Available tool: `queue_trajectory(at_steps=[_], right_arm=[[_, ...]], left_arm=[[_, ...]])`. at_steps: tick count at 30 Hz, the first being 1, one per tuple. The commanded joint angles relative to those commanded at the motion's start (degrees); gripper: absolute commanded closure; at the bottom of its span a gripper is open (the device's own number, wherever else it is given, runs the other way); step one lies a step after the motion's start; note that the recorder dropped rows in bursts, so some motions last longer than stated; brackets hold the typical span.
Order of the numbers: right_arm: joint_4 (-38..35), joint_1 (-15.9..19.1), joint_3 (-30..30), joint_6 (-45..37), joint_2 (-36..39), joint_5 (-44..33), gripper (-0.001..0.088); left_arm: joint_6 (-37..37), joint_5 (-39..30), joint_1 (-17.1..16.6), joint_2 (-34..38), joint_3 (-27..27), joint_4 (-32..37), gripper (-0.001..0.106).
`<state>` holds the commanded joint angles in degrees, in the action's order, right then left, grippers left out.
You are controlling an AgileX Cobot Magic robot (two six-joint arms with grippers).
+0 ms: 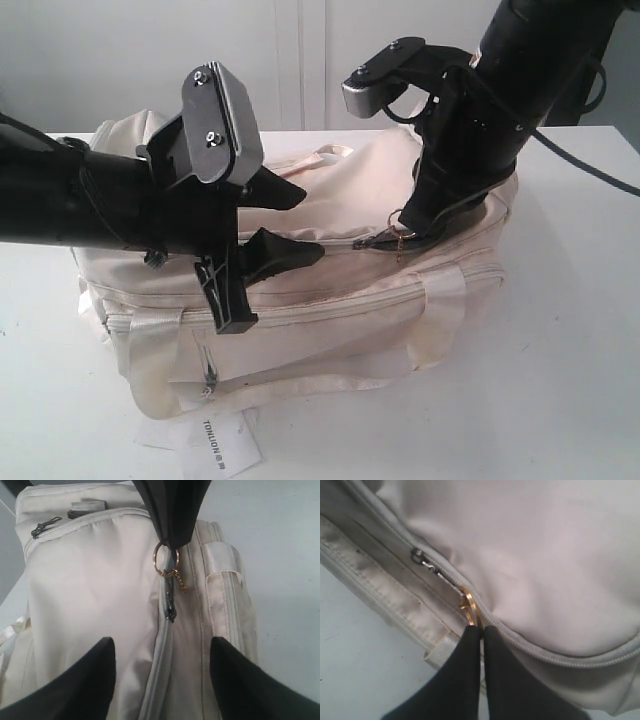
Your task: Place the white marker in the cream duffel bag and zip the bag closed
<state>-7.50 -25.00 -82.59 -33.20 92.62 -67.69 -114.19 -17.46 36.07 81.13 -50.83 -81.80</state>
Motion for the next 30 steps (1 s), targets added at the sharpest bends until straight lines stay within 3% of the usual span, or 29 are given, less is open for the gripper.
queue_trajectory(at_steps=[16, 19, 26, 30], right_arm=[[-0.2, 0.0, 0.0, 0.0, 0.0, 0.1, 0.0868], [-0.2, 0.0, 0.0, 0.0, 0.0, 0.1, 0.0868], [-0.2, 0.0, 0.0, 0.4, 0.0, 0.1, 0.0868], [-0.2, 0.0, 0.0, 0.0, 0.0, 0.1, 0.0868]], left_arm=[[0.2, 1.2, 0.0, 7.3, -2.4, -1.8, 0.046], [0.2, 1.1, 0.0, 7.5, -2.4, -1.8, 0.058], [0.2, 2.6, 0.0, 7.5, -2.5, -1.8, 0.106], [0.2, 3.1, 0.0, 7.5, -2.5, -1.8, 0.105]])
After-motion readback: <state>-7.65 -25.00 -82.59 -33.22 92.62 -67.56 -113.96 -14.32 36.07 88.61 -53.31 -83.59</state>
